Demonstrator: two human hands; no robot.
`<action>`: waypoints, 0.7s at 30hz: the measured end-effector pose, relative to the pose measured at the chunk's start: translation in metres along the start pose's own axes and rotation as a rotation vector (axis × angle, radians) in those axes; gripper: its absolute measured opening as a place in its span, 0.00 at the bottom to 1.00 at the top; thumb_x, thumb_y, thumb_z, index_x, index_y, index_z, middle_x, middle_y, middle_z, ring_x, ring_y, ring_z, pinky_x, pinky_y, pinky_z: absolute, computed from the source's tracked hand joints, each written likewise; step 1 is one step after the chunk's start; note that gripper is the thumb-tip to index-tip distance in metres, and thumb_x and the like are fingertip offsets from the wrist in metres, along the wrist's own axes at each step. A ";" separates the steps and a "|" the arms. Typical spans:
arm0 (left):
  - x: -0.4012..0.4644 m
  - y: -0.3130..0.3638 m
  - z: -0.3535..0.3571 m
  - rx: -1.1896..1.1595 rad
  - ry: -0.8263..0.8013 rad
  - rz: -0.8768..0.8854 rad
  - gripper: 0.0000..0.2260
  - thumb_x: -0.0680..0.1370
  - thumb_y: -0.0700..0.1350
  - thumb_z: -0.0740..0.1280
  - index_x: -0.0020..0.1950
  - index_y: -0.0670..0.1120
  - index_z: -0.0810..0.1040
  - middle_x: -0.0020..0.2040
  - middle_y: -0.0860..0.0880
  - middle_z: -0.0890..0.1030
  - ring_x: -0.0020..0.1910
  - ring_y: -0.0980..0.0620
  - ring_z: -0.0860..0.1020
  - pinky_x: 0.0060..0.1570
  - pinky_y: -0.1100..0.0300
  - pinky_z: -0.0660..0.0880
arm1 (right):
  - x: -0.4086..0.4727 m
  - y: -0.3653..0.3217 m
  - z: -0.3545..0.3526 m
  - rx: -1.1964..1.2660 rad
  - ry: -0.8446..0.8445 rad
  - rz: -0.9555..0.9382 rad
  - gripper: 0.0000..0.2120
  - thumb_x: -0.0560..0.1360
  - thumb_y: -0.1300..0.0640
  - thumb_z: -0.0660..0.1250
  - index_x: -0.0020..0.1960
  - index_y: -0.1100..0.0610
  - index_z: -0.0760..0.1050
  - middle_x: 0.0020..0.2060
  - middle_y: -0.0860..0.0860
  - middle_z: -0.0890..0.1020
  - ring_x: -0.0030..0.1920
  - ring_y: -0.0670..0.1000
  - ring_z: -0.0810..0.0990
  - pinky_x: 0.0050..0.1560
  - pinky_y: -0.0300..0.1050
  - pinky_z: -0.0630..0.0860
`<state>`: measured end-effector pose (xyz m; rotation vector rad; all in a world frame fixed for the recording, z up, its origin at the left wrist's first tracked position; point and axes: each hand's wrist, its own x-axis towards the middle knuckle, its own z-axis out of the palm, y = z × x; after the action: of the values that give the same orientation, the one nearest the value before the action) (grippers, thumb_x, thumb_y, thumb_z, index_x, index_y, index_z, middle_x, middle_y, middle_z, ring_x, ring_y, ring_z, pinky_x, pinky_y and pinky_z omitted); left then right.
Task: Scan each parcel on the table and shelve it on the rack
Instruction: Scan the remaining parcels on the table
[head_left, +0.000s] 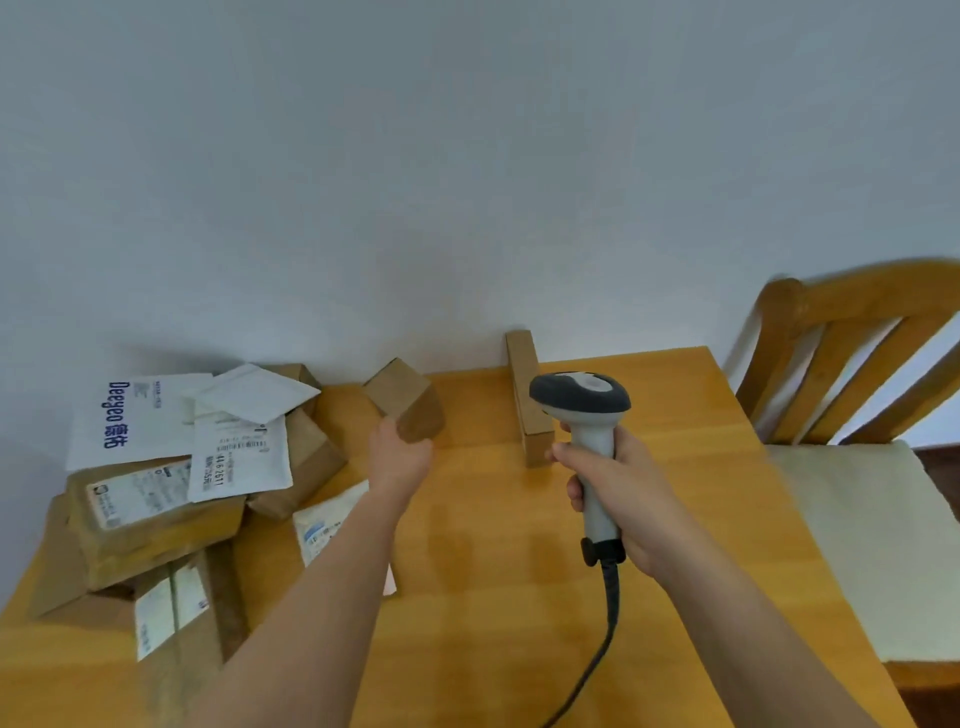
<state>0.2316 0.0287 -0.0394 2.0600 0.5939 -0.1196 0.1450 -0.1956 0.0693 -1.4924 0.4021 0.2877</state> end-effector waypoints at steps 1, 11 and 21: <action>0.013 0.003 0.003 0.078 0.009 0.040 0.29 0.75 0.40 0.67 0.75 0.46 0.65 0.70 0.45 0.70 0.65 0.43 0.73 0.60 0.50 0.75 | 0.012 -0.001 0.000 -0.012 -0.011 0.013 0.09 0.77 0.59 0.69 0.56 0.52 0.74 0.54 0.63 0.81 0.30 0.46 0.74 0.35 0.43 0.75; 0.040 -0.030 0.033 0.760 -0.085 0.211 0.36 0.77 0.42 0.65 0.81 0.53 0.52 0.81 0.55 0.51 0.78 0.43 0.52 0.75 0.45 0.53 | 0.074 0.014 -0.003 -0.069 -0.071 0.132 0.06 0.77 0.58 0.68 0.54 0.54 0.74 0.45 0.63 0.80 0.31 0.48 0.73 0.39 0.47 0.74; -0.010 -0.070 0.051 0.514 0.159 0.416 0.18 0.74 0.55 0.63 0.56 0.45 0.71 0.53 0.44 0.73 0.50 0.45 0.72 0.46 0.51 0.75 | 0.083 0.012 0.010 -0.082 -0.104 0.178 0.09 0.78 0.58 0.68 0.57 0.53 0.73 0.50 0.64 0.82 0.30 0.48 0.73 0.37 0.44 0.74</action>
<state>0.1985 0.0128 -0.1186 2.6673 0.2252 0.1534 0.2159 -0.1901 0.0230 -1.5170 0.4445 0.5260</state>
